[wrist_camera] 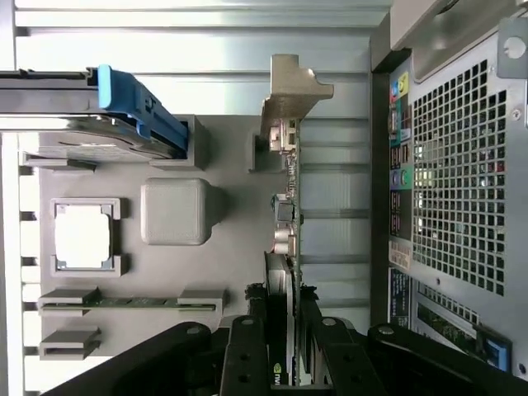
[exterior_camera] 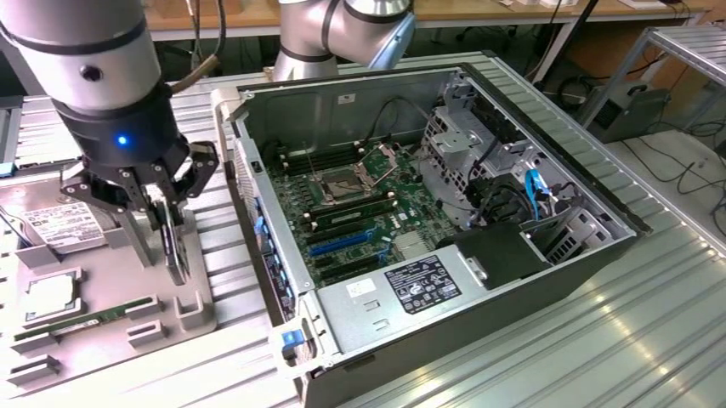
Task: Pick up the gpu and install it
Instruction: 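Pick up the gpu and move the gpu toward the slot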
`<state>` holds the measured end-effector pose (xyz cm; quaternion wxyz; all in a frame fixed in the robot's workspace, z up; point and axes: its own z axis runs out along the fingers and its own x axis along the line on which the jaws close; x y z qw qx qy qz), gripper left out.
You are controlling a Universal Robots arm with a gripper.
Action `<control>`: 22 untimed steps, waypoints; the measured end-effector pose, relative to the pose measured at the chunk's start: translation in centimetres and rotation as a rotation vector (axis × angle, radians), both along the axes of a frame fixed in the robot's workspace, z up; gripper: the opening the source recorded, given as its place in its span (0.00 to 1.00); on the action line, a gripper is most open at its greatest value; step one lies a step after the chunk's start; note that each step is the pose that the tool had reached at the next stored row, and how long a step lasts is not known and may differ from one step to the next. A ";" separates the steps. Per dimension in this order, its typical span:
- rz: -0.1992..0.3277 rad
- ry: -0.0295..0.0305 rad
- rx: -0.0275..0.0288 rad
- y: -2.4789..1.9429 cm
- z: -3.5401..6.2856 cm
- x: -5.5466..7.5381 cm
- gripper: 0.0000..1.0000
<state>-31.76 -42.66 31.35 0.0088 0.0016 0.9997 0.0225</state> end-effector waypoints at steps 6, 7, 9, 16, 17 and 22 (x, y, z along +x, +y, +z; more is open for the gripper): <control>0.008 0.0083 0.0019 -0.04 2.73 0.4 0.26; 0.009 0.0102 0.0025 -0.05 3.19 0.5 0.26; 0.012 0.0140 0.0048 -0.07 4.28 0.9 0.26; 0.019 0.0289 0.0159 -0.09 7.40 3.0 0.26; 0.019 0.0306 0.0173 -0.09 7.71 3.3 0.26; 0.020 0.0459 0.0257 -0.09 9.67 5.5 0.26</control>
